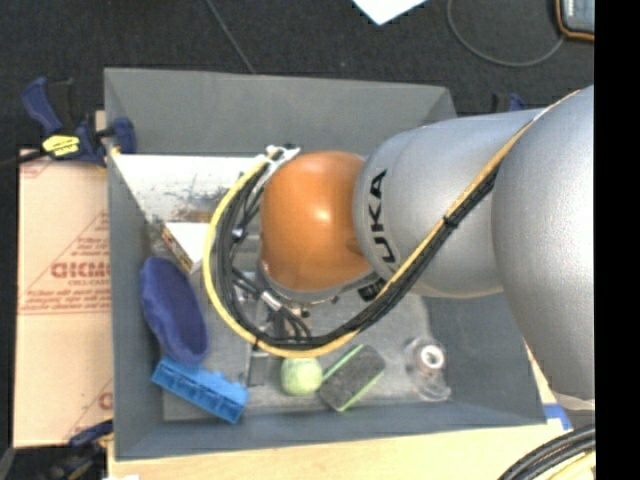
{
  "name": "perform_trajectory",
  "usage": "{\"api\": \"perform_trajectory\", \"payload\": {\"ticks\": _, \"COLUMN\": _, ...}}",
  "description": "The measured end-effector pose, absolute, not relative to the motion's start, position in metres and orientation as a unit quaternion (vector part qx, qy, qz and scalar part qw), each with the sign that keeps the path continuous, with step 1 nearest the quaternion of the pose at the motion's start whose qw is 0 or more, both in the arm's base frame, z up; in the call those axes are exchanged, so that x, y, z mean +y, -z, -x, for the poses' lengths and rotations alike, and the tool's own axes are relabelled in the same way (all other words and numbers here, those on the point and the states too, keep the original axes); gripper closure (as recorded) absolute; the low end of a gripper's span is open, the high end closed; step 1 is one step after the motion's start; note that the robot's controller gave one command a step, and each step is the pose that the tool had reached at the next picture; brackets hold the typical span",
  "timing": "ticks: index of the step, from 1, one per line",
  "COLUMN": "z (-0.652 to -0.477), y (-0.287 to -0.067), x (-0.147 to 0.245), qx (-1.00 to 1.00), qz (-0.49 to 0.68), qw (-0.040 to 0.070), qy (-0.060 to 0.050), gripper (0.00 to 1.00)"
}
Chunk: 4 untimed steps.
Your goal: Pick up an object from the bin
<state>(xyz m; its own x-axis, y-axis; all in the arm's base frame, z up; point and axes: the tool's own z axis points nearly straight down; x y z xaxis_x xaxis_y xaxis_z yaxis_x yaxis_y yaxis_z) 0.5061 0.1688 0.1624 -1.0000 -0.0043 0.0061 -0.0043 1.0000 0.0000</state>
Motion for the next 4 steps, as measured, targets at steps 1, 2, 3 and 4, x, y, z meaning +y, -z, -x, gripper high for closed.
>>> {"api": "perform_trajectory", "payload": {"ticks": 1, "z": -0.508, "y": -0.167, "x": 0.168, "qx": -1.000, "qz": 0.001, "qw": -0.001, "qy": 0.001, "gripper": 0.00}}
{"api": "perform_trajectory", "payload": {"ticks": 2, "z": -0.483, "y": -0.069, "x": 0.213, "qx": -0.996, "qz": 0.086, "qw": -0.001, "qy": 0.001, "gripper": 0.00}}
{"api": "perform_trajectory", "payload": {"ticks": 3, "z": -0.477, "y": -0.107, "x": 0.237, "qx": -0.999, "qz": -0.041, "qw": -0.005, "qy": 0.002, "gripper": 0.00}}
{"api": "perform_trajectory", "payload": {"ticks": 4, "z": -0.484, "y": -0.072, "x": 0.213, "qx": -0.997, "qz": 0.080, "qw": -0.002, "qy": 0.001, "gripper": 0.00}}
